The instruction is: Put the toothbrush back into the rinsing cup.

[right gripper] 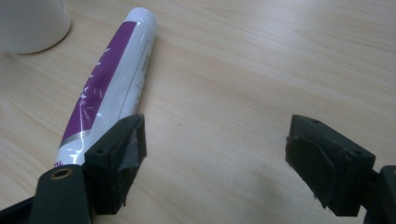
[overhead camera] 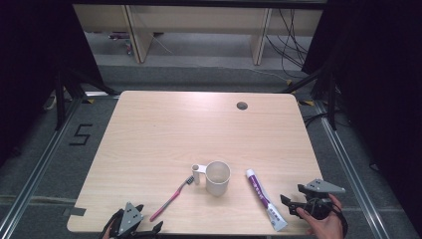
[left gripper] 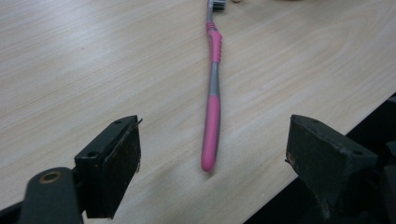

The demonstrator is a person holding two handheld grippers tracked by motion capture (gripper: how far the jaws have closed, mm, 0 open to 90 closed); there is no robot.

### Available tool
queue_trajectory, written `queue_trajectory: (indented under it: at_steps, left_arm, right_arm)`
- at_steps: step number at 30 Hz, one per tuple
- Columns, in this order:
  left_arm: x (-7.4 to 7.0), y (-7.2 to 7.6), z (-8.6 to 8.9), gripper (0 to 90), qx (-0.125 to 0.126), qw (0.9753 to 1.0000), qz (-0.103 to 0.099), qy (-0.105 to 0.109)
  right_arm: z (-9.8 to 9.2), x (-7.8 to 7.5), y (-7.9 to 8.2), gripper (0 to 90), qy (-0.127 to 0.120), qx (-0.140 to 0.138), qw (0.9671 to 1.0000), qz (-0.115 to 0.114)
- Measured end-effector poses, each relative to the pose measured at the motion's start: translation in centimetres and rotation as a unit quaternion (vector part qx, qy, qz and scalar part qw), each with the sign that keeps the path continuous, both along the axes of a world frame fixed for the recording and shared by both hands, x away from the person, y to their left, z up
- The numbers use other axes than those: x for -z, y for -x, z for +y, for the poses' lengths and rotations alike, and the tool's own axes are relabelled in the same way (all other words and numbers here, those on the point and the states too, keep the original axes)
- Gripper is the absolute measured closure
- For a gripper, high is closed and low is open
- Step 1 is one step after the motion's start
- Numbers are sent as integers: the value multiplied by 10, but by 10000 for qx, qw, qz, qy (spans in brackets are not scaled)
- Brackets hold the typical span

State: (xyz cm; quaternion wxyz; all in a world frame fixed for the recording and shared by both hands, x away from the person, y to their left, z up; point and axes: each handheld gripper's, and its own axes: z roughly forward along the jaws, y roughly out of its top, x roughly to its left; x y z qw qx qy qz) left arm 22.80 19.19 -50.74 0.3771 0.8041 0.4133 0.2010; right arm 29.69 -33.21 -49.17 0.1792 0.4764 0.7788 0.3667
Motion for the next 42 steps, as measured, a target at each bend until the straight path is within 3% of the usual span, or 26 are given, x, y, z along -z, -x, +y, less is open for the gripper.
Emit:
queue_trajectory:
  at_steps: [3, 4, 5, 8, 9, 13, 20, 23, 29, 30, 32, 34, 36, 37, 40, 41, 42]
  left_arm:
    - [-2, -3, 0, 184, -28, 10000, 64, 10]
    - [-2, -4, 0, 195, -17, 10000, 46, 0]
    - [-4, -7, 0, 211, 2, 9998, 42, -172]
    - [-9, -8, 0, 225, 40, 9997, 115, -221]
    - [-16, -10, 0, 234, 135, 9989, 142, -426]
    - [-22, -15, -4, 273, 146, 9982, 238, -523]
    - [-19, -33, -24, 324, 532, 9955, 318, -717]
    - [-17, -38, -28, 341, 571, 9944, 318, -833]
    - [-12, -55, -37, 384, 700, 9914, 522, -975]
    - [-13, -57, -38, 384, 727, 9908, 547, -1007]
    - [-14, -65, -42, 434, 774, 9899, 618, -1019]
    - [-14, -68, -43, 480, 836, 9885, 691, -1056]
    - [-16, -75, -47, 512, 958, 9834, 843, -1286]
    - [-16, -75, -47, 526, 958, 9834, 843, -1286]
    - [-19, -81, -51, 587, 1031, 9788, 1002, -1462]
    - [-19, -81, -51, 606, 1031, 9788, 1002, -1462]
    - [-19, -85, -54, 620, 1060, 9764, 1068, -1548]
  right_arm:
    - [-1, -1, -1, 224, -5, 28, 10000, 20]
    - [-3, 0, -2, 227, 75, 11, 9999, -85]
    - [-3, -2, -2, 227, -33, 64, 10000, -2]
    - [-5, -3, -2, 227, -35, 69, 10000, -63]
    - [-5, -3, -3, 227, -6, 16, 10000, -67]
    - [-2, -3, -3, 231, 7, -48, 10000, -55]
    - [0, -2, -3, 241, 28, -103, 9999, -58]
    - [0, -2, -3, 241, 88, -66, 9999, -77]
    - [-1, -1, -3, 239, 154, -122, 9998, -97]
    - [0, 0, -3, 239, 28, -129, 9999, -15]
    - [0, -1, -4, 239, 24, -126, 9999, -67]
    - [-1, -2, -4, 239, 59, -93, 9999, -74]
    - [0, -2, -4, 240, 65, -93, 9999, -51]
    - [0, -2, -4, 240, 65, -93, 9999, -51]
    - [0, -1, -4, 243, 2, -106, 9999, -27]
    - [0, -1, -4, 246, 26, -98, 9999, -55]
    - [0, -2, -4, 246, 48, -106, 9999, -69]
